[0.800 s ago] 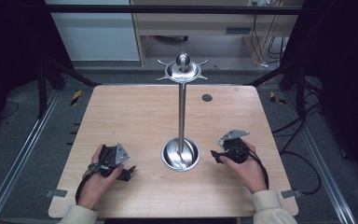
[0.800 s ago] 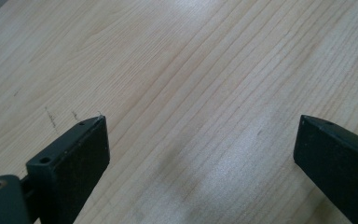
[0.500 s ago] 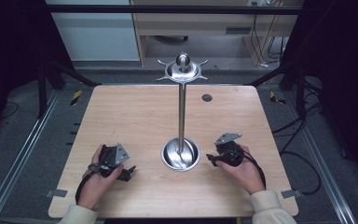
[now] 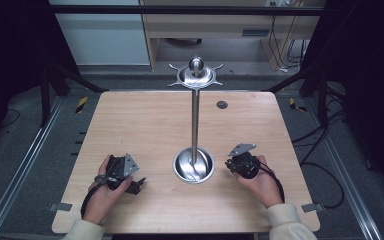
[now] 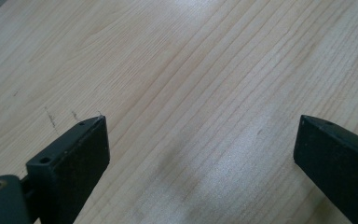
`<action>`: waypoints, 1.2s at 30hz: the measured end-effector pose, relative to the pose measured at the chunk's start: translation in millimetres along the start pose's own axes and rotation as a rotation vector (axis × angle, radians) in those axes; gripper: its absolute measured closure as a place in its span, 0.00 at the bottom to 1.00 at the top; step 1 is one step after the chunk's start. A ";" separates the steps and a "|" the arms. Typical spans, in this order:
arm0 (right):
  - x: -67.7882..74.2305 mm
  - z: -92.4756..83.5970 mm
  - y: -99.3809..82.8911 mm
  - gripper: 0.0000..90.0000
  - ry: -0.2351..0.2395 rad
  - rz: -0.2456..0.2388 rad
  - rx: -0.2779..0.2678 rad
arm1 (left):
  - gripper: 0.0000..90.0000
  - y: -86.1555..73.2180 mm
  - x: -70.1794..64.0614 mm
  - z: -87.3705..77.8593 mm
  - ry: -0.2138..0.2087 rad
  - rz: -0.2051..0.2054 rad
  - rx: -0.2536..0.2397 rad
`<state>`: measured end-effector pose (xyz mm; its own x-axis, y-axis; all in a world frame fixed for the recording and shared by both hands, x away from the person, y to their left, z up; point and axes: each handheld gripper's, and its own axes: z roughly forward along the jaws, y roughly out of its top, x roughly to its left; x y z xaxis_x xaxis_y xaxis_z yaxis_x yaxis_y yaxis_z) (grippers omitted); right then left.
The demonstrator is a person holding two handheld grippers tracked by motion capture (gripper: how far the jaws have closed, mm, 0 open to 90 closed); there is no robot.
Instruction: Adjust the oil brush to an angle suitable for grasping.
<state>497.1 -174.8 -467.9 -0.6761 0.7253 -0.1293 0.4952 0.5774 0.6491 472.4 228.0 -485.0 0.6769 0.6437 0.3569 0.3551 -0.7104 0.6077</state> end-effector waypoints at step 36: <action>-26.4 15.7 -13.6 1.00 -0.149 0.122 0.141 | 0.03 0.3 -0.8 0.3 -0.005 0.002 0.001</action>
<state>516.8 -195.9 -485.1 -0.5235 0.8343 -0.1728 0.6468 0.5212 0.5568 472.2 227.1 -485.3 0.6813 0.6406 0.3544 0.3544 -0.7122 0.6059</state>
